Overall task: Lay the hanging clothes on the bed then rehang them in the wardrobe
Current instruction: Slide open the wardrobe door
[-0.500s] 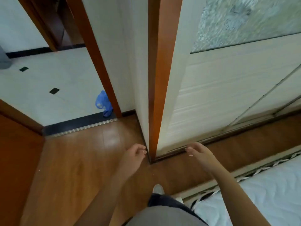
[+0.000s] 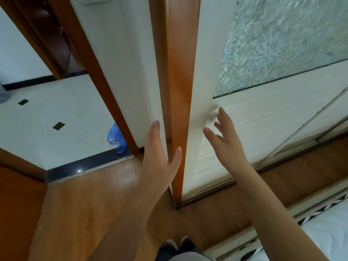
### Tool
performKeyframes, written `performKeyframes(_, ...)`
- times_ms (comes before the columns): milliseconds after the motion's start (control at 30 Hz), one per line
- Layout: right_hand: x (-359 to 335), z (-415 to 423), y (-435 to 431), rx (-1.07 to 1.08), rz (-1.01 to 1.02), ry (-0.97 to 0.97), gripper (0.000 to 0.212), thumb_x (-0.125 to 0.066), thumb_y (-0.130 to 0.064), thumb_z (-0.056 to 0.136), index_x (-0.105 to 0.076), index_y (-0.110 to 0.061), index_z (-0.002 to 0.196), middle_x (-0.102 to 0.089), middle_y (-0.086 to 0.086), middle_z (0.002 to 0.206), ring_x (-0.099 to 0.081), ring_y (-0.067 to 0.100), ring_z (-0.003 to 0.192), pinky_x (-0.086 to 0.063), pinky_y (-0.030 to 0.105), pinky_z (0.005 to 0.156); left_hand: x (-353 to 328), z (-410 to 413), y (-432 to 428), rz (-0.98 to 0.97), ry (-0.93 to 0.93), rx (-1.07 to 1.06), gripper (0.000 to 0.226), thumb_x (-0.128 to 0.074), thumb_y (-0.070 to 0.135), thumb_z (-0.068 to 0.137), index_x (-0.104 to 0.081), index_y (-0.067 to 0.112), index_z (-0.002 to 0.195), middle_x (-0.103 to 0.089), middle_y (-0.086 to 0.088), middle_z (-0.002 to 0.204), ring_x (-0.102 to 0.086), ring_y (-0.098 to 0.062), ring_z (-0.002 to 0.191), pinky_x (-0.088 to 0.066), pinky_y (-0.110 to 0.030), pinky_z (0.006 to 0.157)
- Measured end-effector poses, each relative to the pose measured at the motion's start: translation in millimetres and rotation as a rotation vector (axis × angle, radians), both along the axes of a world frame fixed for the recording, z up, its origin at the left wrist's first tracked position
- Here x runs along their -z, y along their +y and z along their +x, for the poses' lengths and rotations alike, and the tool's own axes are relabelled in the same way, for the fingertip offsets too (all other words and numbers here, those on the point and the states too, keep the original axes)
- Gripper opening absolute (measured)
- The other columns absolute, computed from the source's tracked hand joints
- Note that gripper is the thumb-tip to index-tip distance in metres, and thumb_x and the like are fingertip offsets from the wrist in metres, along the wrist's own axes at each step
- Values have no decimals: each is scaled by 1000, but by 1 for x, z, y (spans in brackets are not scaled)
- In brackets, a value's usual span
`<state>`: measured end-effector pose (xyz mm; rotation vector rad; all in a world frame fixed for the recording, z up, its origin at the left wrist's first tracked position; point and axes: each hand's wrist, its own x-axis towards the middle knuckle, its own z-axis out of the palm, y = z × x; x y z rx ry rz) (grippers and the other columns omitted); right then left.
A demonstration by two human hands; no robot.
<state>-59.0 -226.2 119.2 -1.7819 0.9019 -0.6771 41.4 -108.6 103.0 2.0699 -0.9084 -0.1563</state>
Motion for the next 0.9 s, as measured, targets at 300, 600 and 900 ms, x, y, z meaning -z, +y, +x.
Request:
performKeyframes(300,-12,28,7,-93,18,137,94,-42,-54,80,26,-30,140,14,4,157,1,19,146,-14,35,116,2,6,-19,-96,-26,99,79,-53,45,77,-21,15,143,-34,2,146,-32,-10,132,-21,-10,103)
performKeyframes(600,-19,23,-8,-49,18,193,93,-48,-39,89,28,-23,140,11,10,156,5,17,145,-11,31,114,6,12,-17,-113,-26,131,77,-51,44,77,-19,20,143,-33,0,146,-33,-14,132,-21,-18,103)
performKeyframes(900,-18,12,-56,204,-28,198,116,-67,-38,78,28,-18,141,8,25,153,-5,33,144,-16,40,114,5,14,-10,-175,25,187,68,-48,46,80,-21,27,140,-34,3,144,-30,1,125,-16,4,91)
